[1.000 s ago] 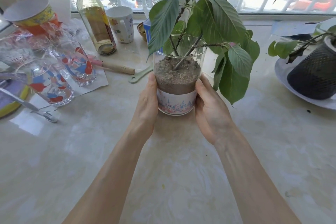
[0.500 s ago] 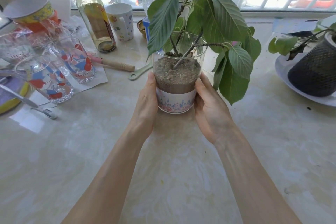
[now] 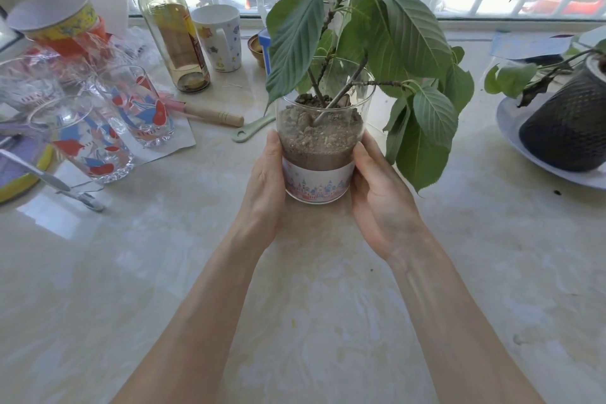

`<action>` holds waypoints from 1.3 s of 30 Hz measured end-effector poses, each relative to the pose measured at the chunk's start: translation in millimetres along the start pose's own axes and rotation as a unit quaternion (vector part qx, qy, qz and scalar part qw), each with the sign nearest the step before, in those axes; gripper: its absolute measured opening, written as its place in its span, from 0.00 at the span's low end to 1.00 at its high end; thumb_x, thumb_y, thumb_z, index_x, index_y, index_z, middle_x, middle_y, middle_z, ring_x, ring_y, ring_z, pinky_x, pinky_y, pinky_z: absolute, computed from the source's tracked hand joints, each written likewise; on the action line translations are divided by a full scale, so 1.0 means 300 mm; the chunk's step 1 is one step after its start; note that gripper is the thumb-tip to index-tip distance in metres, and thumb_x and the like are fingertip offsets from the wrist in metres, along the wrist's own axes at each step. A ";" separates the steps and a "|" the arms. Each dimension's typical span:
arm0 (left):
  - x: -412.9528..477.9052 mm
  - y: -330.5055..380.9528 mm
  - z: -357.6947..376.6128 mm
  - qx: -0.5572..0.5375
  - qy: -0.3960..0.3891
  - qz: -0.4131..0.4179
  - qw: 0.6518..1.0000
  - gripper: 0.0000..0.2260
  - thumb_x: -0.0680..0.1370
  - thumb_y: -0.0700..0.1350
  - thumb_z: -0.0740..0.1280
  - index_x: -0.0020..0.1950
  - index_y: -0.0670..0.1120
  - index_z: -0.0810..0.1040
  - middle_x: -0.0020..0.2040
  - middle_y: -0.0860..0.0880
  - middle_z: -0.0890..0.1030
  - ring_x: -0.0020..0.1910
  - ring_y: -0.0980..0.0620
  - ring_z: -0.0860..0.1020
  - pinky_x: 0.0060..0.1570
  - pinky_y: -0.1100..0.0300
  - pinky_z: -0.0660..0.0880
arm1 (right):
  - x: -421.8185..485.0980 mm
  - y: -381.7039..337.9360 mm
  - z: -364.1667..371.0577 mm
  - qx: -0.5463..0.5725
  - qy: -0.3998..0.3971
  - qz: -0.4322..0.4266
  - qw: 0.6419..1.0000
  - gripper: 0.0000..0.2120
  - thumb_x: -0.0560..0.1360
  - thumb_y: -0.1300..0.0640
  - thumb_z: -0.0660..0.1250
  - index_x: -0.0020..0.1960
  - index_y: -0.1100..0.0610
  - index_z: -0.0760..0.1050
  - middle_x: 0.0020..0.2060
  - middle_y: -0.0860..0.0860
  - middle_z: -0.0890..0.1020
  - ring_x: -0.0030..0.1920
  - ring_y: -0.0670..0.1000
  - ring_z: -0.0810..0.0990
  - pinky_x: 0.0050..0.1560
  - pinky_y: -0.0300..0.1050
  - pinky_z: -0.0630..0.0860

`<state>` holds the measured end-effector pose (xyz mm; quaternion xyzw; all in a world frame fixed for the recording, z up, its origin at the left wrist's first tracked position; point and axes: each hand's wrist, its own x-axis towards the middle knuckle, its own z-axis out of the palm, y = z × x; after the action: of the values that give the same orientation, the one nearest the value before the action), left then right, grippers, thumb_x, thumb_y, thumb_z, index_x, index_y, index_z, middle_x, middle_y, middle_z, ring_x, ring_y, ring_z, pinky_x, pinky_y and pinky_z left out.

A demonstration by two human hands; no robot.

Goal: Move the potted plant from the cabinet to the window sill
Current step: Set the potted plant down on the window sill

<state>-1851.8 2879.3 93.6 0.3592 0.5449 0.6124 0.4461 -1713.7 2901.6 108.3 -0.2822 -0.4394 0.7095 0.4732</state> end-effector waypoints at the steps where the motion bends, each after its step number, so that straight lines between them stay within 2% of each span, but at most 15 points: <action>1: -0.001 -0.004 -0.001 -0.003 0.000 0.002 1.000 0.22 0.86 0.58 0.47 0.65 0.55 0.79 0.63 0.56 0.84 0.67 0.61 0.79 0.69 0.59 0.74 | -0.001 0.000 0.000 0.000 0.000 0.001 1.000 0.23 0.87 0.58 0.54 0.81 0.56 0.64 0.78 0.53 0.73 0.79 0.51 0.69 0.81 0.56 0.62; 3: -0.003 -0.007 -0.003 -0.011 -0.007 0.004 1.000 0.25 0.86 0.58 0.47 0.72 0.50 0.76 0.70 0.50 0.81 0.72 0.56 0.77 0.75 0.52 0.70 | -0.003 0.002 -0.001 0.000 0.002 0.003 1.000 0.23 0.87 0.58 0.54 0.82 0.56 0.64 0.78 0.53 0.73 0.79 0.51 0.70 0.81 0.57 0.63; 6: -0.004 -0.007 -0.006 -0.016 -0.011 -0.001 1.000 0.28 0.85 0.58 0.47 0.77 0.45 0.72 0.74 0.47 0.78 0.74 0.54 0.75 0.76 0.50 0.68 | -0.004 0.005 -0.001 -0.003 0.007 0.005 1.000 0.23 0.87 0.58 0.54 0.82 0.55 0.64 0.78 0.53 0.73 0.79 0.52 0.70 0.81 0.57 0.63; 10: -0.005 -0.005 -0.006 -0.020 -0.009 -0.005 1.000 0.26 0.84 0.60 0.48 0.72 0.50 0.77 0.71 0.50 0.80 0.72 0.56 0.76 0.76 0.50 0.69 | -0.007 0.007 0.001 -0.006 0.010 0.004 1.000 0.23 0.87 0.58 0.54 0.81 0.56 0.64 0.78 0.54 0.73 0.79 0.52 0.70 0.81 0.57 0.63; 15: -0.008 -0.002 -0.008 -0.026 -0.015 -0.012 0.999 0.25 0.86 0.58 0.47 0.70 0.51 0.78 0.72 0.48 0.80 0.72 0.55 0.77 0.76 0.50 0.69 | -0.009 0.007 0.002 0.000 0.023 0.014 1.000 0.24 0.87 0.57 0.55 0.82 0.56 0.64 0.79 0.54 0.73 0.79 0.53 0.69 0.81 0.58 0.63; 19: -0.007 -0.006 -0.016 0.007 -0.007 -0.020 1.000 0.29 0.86 0.58 0.45 0.77 0.44 0.73 0.75 0.46 0.77 0.75 0.53 0.74 0.77 0.50 0.68 | -0.021 0.002 0.010 0.005 0.017 0.017 1.000 0.23 0.87 0.58 0.54 0.81 0.56 0.65 0.77 0.55 0.74 0.78 0.53 0.72 0.80 0.59 0.65; 24: -0.010 0.002 -0.019 0.017 -0.004 -0.034 0.999 0.29 0.86 0.59 0.46 0.78 0.45 0.72 0.75 0.46 0.77 0.75 0.52 0.73 0.77 0.50 0.67 | -0.030 -0.007 0.023 0.005 0.024 0.021 0.999 0.23 0.87 0.58 0.54 0.81 0.56 0.65 0.77 0.56 0.74 0.78 0.54 0.72 0.79 0.60 0.66; 33: -0.026 0.025 -0.028 0.016 -0.024 -0.022 0.999 0.27 0.87 0.55 0.45 0.79 0.42 0.69 0.77 0.45 0.75 0.77 0.53 0.71 0.78 0.51 0.65 | -0.039 -0.012 0.049 0.014 0.076 0.032 0.997 0.22 0.86 0.57 0.56 0.80 0.56 0.67 0.77 0.56 0.75 0.78 0.53 0.72 0.80 0.58 0.65; 35: -0.035 0.032 -0.028 0.017 -0.028 -0.016 0.999 0.27 0.87 0.54 0.45 0.78 0.43 0.70 0.74 0.47 0.78 0.74 0.56 0.74 0.76 0.54 0.68 | -0.040 -0.009 0.051 0.020 0.096 0.040 0.994 0.23 0.86 0.57 0.57 0.81 0.56 0.66 0.77 0.56 0.74 0.79 0.54 0.71 0.80 0.58 0.64; 36: -0.040 0.037 -0.027 0.019 -0.029 -0.013 0.999 0.26 0.88 0.53 0.45 0.76 0.44 0.73 0.69 0.51 0.82 0.71 0.60 0.77 0.72 0.60 0.72 | -0.040 -0.008 0.052 0.020 0.106 0.044 0.993 0.23 0.86 0.57 0.57 0.81 0.57 0.66 0.78 0.56 0.74 0.79 0.54 0.71 0.80 0.58 0.64; 37: -0.044 0.041 -0.025 0.019 -0.029 -0.014 0.999 0.24 0.88 0.53 0.45 0.72 0.47 0.76 0.61 0.57 0.86 0.65 0.65 0.80 0.65 0.66 0.75 | -0.041 -0.009 0.053 0.019 0.116 0.046 0.992 0.23 0.86 0.57 0.58 0.81 0.57 0.66 0.78 0.56 0.74 0.78 0.54 0.71 0.80 0.58 0.65; 39: -0.046 0.052 -0.023 0.026 -0.014 -0.016 0.999 0.21 0.88 0.52 0.46 0.62 0.53 0.79 0.47 0.67 0.88 0.53 0.73 0.82 0.51 0.75 0.76 | -0.042 -0.007 0.056 0.019 0.129 0.052 0.990 0.24 0.86 0.57 0.58 0.81 0.57 0.66 0.78 0.56 0.73 0.79 0.54 0.70 0.80 0.58 0.65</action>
<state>-1855.9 2863.8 108.6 0.3702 0.5598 0.5857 0.4545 -1721.4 2884.3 117.6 -0.3854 -0.3457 0.6989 0.4935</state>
